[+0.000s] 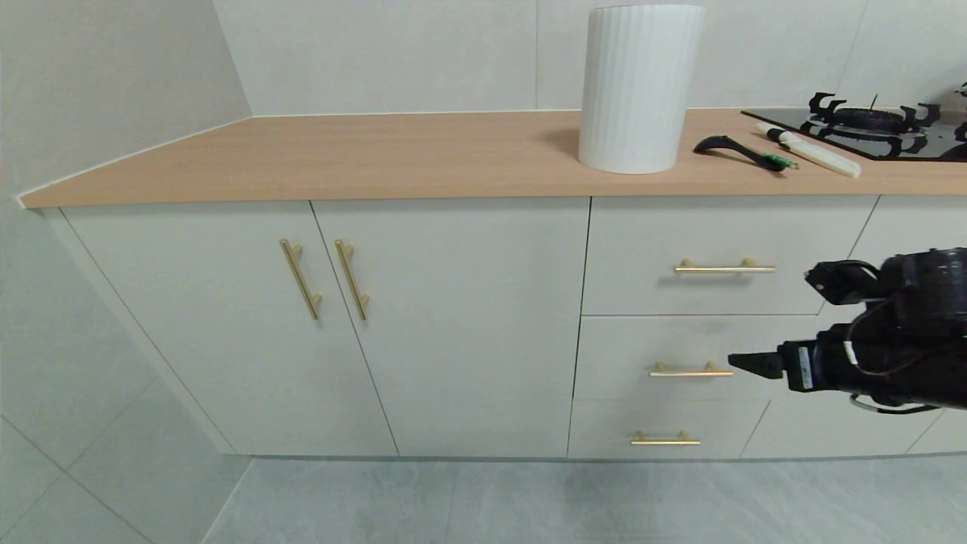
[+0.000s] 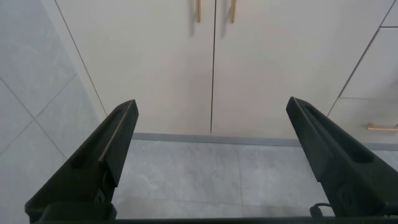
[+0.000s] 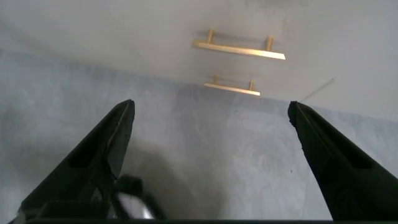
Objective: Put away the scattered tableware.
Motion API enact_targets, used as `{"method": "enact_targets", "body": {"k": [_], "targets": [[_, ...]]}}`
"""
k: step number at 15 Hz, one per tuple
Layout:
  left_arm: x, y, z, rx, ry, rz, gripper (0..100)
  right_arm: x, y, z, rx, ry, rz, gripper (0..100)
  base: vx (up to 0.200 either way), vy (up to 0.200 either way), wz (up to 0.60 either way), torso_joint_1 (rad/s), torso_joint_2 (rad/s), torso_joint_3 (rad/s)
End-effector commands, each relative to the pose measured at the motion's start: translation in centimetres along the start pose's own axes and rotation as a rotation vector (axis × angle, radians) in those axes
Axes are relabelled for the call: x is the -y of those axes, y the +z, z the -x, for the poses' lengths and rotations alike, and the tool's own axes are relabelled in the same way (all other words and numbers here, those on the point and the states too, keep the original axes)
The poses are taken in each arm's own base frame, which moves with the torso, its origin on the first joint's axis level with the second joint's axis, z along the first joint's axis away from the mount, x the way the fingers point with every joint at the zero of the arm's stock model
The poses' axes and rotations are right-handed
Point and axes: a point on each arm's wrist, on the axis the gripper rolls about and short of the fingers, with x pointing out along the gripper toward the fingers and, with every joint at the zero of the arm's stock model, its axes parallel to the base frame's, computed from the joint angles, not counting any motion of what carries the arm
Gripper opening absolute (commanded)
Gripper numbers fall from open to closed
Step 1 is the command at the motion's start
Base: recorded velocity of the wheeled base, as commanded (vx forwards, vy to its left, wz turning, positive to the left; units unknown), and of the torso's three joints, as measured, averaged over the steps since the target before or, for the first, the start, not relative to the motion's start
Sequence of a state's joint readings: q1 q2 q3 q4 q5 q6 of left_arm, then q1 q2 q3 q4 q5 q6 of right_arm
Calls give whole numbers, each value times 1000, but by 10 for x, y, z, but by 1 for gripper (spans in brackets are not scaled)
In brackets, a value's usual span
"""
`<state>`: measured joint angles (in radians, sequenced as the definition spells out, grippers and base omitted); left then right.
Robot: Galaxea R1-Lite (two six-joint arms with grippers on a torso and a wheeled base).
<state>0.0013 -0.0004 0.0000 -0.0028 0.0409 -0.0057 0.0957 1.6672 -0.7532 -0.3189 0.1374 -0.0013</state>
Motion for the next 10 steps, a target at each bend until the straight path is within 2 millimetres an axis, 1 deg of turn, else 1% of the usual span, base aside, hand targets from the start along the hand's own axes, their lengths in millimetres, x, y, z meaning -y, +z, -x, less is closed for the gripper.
{"method": "enact_targets", "body": {"k": [1, 2, 4, 5, 6, 10], "targets": [[0, 0, 0, 0, 1, 0, 100, 10, -7, -75, -108, -6, -12, 100, 0, 0, 0, 0, 0, 0], [0, 0, 0, 0, 1, 0, 100, 14, -9, -85, -114, -14, -18, 100, 0, 0, 0, 0, 0, 0], [0, 0, 0, 0, 1, 0, 100, 20, -23, -113, -120, -58, -15, 100, 0, 0, 0, 0, 0, 0], [0, 0, 0, 0, 1, 2, 100, 21, -26, -120, -111, -76, -12, 100, 0, 0, 0, 0, 0, 0], [0, 0, 0, 0, 1, 0, 100, 24, -35, -135, -89, -121, -8, 100, 0, 0, 0, 0, 0, 0], [0, 0, 0, 0, 1, 0, 100, 28, -45, -156, -40, -160, -9, 100, 0, 0, 0, 0, 0, 0]]}}
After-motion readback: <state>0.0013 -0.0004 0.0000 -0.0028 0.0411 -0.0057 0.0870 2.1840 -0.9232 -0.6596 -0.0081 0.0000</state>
